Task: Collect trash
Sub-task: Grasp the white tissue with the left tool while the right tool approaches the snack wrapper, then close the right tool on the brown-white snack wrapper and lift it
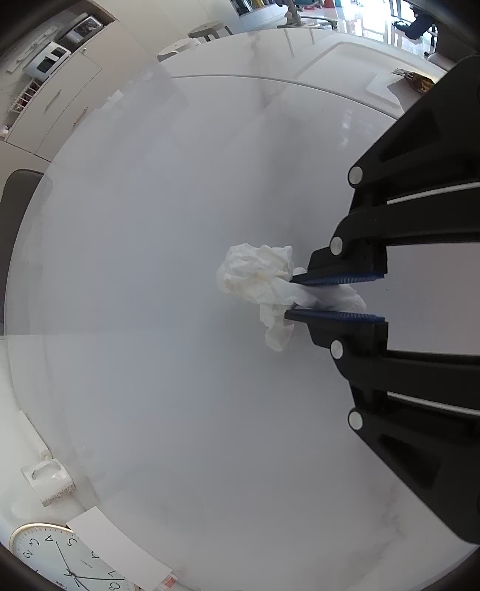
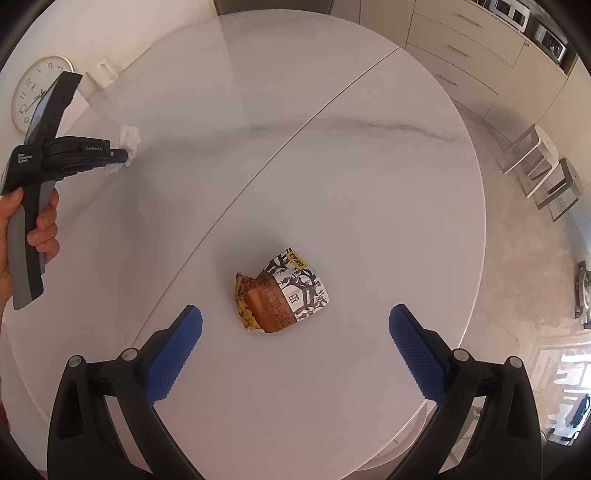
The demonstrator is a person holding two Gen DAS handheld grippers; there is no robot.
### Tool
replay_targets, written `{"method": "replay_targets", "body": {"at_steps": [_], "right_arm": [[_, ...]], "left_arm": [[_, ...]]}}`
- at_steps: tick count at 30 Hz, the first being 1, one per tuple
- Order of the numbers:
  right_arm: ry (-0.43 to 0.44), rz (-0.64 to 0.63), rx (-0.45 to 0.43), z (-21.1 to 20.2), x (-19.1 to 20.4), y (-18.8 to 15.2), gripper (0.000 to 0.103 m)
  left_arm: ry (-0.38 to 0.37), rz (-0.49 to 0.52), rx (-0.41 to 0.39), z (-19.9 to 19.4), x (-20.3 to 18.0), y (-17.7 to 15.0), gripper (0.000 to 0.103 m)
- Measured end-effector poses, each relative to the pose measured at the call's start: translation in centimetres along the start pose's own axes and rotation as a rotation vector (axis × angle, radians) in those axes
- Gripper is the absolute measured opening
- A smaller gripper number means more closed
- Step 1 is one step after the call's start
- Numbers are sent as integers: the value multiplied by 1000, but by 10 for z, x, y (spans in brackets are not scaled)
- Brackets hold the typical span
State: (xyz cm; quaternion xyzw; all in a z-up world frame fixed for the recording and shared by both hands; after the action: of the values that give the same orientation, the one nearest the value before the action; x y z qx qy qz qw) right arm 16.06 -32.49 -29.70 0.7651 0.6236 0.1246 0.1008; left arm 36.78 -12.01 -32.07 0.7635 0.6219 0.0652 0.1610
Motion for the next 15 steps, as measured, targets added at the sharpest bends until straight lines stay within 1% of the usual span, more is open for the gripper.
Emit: {"method": "replay_targets", "body": {"at_steps": [6, 11, 13, 15], "right_arm": [[2, 1, 1, 1, -2, 1, 101], [5, 4, -11, -1, -1, 1, 101], [17, -2, -18, -2, 1, 1, 101], [42, -31, -39, -1, 7, 3, 101]], "left_arm": [[-3, 3, -29, -18, 13, -4, 12], [-31, -2, -41, -35, 22, -12, 12], [-49, -7, -36, -43, 27, -22, 12], [-88, -25, -23, -52, 31, -35, 12]]}}
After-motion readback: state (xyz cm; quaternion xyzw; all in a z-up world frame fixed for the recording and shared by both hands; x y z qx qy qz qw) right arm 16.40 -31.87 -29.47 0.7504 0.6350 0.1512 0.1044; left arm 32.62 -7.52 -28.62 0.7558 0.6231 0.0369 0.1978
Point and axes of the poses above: each gripper's, at about its wrist camera, not at the fingertips, and z roughly the way its jaws point, x to its left, y to its top, the point moved 9 cm from there along z, roughly the way its jaws point, and after that the axes turned 4 degrees about -z, right-handed, at the moved point
